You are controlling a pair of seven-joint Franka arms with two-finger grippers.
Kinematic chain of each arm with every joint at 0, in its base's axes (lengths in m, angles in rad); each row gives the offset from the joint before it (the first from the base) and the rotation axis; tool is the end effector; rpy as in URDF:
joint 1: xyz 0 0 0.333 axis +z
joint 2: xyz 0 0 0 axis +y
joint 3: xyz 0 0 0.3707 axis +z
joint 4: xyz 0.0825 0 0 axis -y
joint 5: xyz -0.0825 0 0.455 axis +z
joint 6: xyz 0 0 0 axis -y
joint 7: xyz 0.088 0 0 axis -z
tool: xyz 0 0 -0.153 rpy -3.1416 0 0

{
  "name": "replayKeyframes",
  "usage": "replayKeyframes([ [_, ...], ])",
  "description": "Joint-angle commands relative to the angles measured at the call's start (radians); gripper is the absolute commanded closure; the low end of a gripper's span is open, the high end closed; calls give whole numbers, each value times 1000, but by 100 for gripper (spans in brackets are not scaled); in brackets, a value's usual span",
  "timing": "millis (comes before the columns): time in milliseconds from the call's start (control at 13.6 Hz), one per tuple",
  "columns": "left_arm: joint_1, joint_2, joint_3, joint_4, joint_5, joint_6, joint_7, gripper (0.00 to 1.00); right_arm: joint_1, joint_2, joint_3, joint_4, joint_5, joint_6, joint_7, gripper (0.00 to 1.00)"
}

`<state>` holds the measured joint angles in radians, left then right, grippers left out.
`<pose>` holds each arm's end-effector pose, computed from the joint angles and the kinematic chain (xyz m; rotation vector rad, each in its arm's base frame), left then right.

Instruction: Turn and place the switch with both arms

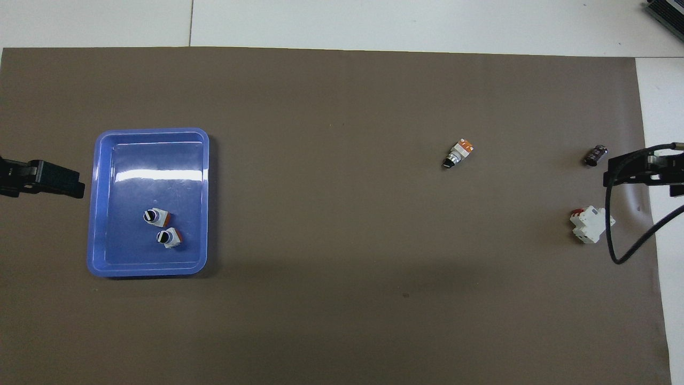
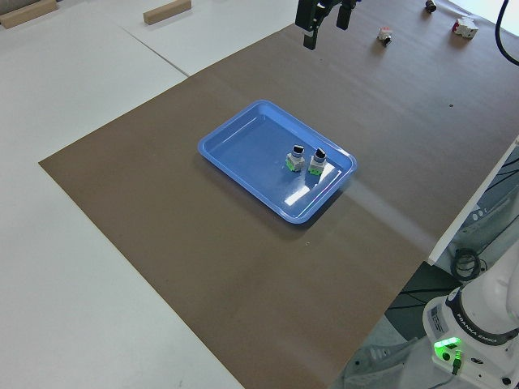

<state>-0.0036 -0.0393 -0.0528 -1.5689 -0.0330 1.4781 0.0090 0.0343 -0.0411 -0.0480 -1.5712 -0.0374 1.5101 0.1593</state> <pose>0.5978 -0.0397 0.6505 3.1091 -0.1050 -0.0813 0.6033 -0.0148 0.6531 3.0929 -0.2711 -0.0270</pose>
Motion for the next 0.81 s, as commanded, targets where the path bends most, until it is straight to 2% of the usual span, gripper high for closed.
replayKeyframes([
  [0,16,-28,-10,-46,18,50,-31,0,-5,-25,7,-36,-15,16,-26,0],
  [736,14,-28,-10,-49,39,51,-26,0,-5,-31,10,-50,-6,41,-27,0],
])
